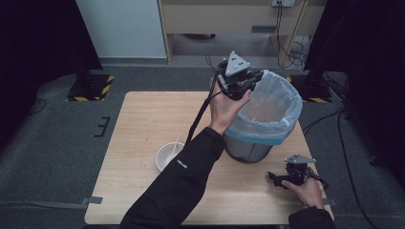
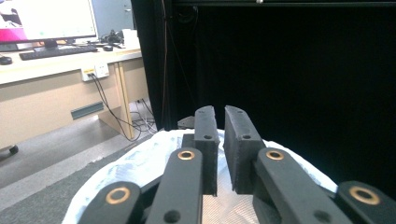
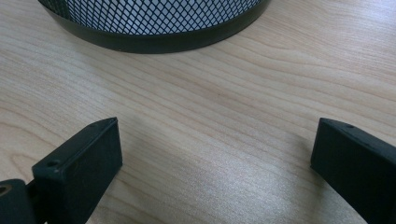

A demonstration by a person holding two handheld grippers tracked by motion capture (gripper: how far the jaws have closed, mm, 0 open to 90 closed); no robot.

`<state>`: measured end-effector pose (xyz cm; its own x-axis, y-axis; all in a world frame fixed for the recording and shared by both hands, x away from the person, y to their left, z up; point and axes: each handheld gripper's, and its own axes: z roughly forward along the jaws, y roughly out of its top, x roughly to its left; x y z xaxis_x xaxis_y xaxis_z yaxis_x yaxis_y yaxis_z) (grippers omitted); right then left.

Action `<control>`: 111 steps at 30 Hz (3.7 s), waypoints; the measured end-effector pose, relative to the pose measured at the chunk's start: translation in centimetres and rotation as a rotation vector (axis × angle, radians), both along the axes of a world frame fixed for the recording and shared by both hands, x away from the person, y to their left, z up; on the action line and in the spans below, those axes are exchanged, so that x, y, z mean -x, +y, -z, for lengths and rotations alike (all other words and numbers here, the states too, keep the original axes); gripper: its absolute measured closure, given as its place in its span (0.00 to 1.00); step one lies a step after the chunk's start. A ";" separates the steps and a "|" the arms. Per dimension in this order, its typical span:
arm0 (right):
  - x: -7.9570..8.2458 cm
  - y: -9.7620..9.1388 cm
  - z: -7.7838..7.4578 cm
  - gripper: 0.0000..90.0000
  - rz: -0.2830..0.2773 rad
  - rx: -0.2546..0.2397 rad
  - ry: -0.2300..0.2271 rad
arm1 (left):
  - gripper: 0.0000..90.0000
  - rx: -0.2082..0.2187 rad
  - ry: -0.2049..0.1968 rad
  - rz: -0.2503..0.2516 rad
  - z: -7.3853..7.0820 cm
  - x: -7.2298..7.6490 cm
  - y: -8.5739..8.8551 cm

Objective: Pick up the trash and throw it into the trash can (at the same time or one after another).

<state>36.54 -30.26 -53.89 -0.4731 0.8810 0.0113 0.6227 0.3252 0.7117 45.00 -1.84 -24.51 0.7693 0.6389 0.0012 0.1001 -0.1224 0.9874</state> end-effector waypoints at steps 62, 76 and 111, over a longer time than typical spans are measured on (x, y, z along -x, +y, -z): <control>0.0 0.1 0.0 0.02 -0.009 0.002 0.008 | 0.50 -0.343 0.504 -0.238 24.5 6.8 21.6; 0.0 0.0 0.0 0.02 -0.010 0.002 0.008 | 0.84 -0.343 0.588 -0.253 24.9 6.3 21.7; 0.0 0.0 0.0 0.02 -0.010 0.002 0.008 | 0.94 -0.179 0.460 -0.252 19.8 7.3 23.5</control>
